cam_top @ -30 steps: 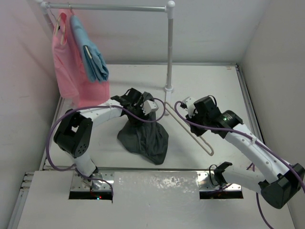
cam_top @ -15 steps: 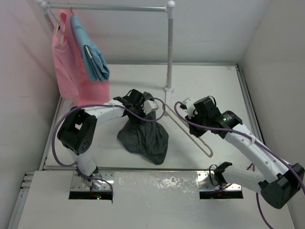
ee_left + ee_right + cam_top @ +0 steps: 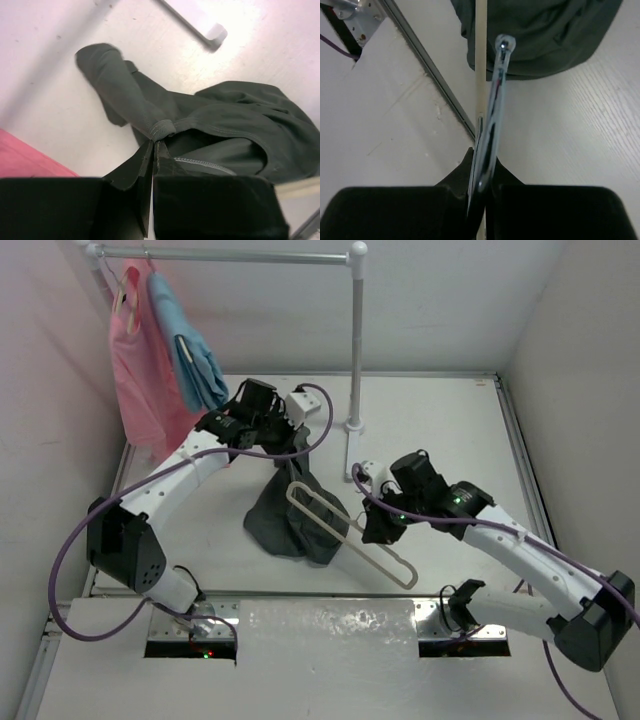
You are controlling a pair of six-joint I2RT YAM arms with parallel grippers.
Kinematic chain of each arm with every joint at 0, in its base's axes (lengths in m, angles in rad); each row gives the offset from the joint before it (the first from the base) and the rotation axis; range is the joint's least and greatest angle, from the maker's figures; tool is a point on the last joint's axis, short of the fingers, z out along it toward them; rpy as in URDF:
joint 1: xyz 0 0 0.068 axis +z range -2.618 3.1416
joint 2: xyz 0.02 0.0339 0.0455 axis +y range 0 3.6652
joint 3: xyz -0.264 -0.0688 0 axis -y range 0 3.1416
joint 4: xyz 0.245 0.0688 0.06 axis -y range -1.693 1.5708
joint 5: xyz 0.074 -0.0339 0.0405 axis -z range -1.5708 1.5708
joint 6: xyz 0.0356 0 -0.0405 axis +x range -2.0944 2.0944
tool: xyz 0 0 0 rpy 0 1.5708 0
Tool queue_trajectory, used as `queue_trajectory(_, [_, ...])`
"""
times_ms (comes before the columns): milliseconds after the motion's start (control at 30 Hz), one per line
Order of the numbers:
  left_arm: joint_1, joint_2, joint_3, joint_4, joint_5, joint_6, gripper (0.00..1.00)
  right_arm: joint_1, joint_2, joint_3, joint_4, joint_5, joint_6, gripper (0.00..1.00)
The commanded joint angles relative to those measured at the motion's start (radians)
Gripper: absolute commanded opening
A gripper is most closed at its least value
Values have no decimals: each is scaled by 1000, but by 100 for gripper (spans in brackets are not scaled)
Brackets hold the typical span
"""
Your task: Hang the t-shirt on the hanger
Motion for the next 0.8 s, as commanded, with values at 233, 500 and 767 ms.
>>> queue_trajectory(233, [-11,-5,-68,-89,-17,-49,0,43,163,77,40,299,91,0])
queue_trajectory(500, [1,-61,-351,-181,-126,86,0,48,240,8,-65,297,73,0])
queue_trajectory(767, [1,-54,-315,-204,-120,115,0,100,144,23,-144,59,-50,0])
